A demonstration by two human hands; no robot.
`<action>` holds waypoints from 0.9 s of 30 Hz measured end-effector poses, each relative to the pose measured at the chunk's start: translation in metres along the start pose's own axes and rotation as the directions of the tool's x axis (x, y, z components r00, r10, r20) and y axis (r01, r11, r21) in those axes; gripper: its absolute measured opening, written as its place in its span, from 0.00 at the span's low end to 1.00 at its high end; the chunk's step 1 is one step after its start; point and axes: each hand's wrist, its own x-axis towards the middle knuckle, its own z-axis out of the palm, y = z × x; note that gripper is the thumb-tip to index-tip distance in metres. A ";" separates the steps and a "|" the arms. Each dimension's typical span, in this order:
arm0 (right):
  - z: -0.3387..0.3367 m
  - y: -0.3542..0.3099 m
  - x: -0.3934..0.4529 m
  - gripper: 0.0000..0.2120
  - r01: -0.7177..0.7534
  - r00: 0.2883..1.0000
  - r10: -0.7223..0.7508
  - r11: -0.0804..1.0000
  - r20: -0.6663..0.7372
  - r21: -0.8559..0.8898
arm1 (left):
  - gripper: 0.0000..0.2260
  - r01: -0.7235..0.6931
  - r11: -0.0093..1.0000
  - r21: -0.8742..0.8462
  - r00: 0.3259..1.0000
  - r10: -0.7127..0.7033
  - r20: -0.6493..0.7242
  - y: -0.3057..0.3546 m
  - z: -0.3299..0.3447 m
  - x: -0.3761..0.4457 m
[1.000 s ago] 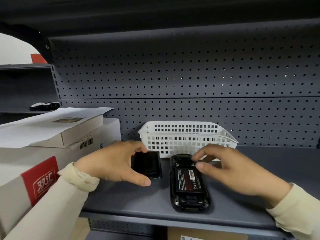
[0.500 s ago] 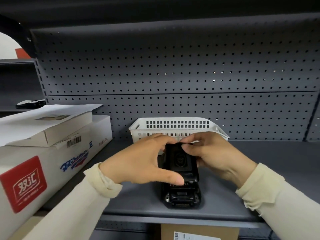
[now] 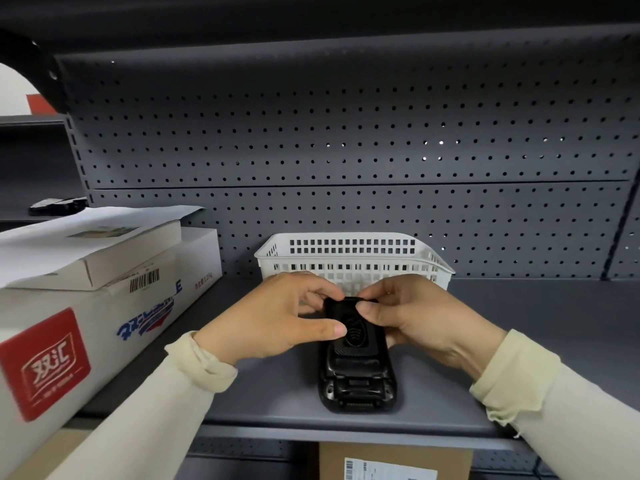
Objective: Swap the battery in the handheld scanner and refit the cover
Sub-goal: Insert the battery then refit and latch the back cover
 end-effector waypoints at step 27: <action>0.006 0.007 -0.008 0.12 0.193 0.945 -0.327 0.615 -0.024 -0.765 | 0.15 -0.026 0.971 0.238 0.999 0.035 -0.033 0.000 0.018 -0.018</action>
